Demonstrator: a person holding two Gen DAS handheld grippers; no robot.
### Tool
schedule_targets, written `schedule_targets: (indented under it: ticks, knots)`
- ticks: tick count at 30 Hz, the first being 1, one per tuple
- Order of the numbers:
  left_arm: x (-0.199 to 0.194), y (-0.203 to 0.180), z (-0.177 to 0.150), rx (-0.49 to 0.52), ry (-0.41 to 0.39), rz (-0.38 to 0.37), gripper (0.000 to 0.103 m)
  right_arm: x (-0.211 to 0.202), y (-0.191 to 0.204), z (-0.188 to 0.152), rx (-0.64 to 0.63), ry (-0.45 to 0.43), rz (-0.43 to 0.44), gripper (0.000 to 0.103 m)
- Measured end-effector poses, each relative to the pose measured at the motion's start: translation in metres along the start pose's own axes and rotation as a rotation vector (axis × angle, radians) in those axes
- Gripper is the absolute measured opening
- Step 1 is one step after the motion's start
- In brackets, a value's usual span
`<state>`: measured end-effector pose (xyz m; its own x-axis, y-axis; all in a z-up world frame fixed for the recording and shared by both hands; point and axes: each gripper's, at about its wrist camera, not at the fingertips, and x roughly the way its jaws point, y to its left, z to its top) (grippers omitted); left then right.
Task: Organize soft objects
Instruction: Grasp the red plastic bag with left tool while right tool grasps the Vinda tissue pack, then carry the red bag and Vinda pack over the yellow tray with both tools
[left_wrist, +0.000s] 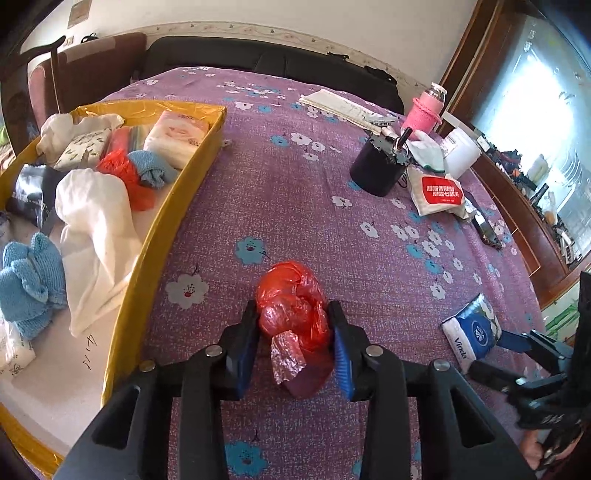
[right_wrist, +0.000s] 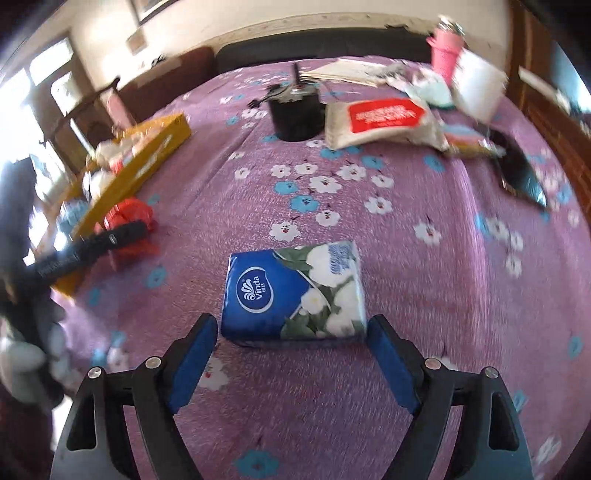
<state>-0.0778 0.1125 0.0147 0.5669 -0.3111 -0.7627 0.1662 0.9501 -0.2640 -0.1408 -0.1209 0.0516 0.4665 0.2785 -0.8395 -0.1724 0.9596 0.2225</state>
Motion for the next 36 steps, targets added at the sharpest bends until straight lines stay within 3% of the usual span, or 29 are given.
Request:
schedule_targets:
  ticks: [4, 5, 6, 7, 10, 14, 18, 22, 26, 31, 36]
  knots:
    - [0.009, -0.024, 0.004, 0.114, 0.040, 0.036, 0.066, 0.001, 0.007, 0.005, -0.009, -0.015, -0.040, 0.087]
    - [0.012, -0.030, 0.004, 0.140, 0.047, 0.068, 0.066, 0.005, 0.010, 0.009, -0.008, -0.004, -0.049, 0.087]
    - [0.013, -0.034, 0.003, 0.157, 0.047, 0.088, 0.061, 0.008, 0.012, 0.011, 0.000, 0.008, -0.054, 0.087]
    - [0.011, -0.034, 0.003, 0.149, 0.036, 0.068, 0.028, 0.011, 0.015, 0.013, 0.009, 0.013, -0.065, 0.087]
    - [0.006, -0.020, 0.002, 0.081, 0.024, 0.004, 0.029, 0.014, 0.023, 0.017, -0.019, 0.005, -0.105, 0.078]
    - [-0.017, 0.000, -0.001, -0.002, -0.006, -0.077, 0.029, 0.011, 0.028, 0.019, -0.053, -0.007, -0.112, 0.077]
    - [-0.063, 0.028, -0.001, -0.056, -0.078, -0.095, 0.029, -0.001, 0.043, 0.032, -0.089, -0.057, -0.082, 0.077]
    - [-0.106, 0.072, 0.004, -0.096, -0.154, 0.013, 0.029, -0.008, 0.082, 0.050, -0.157, -0.110, 0.020, 0.078]
    - [-0.131, 0.127, 0.003, -0.163, -0.192, 0.159, 0.029, -0.002, 0.131, 0.061, -0.228, -0.107, 0.128, 0.078]
    - [-0.125, 0.191, 0.003, -0.259, -0.152, 0.286, 0.030, 0.009, 0.195, 0.067, -0.334, -0.083, 0.223, 0.078]
    - [-0.103, 0.217, 0.008, -0.269, -0.115, 0.355, 0.033, 0.027, 0.256, 0.069, -0.448, -0.046, 0.242, 0.078]
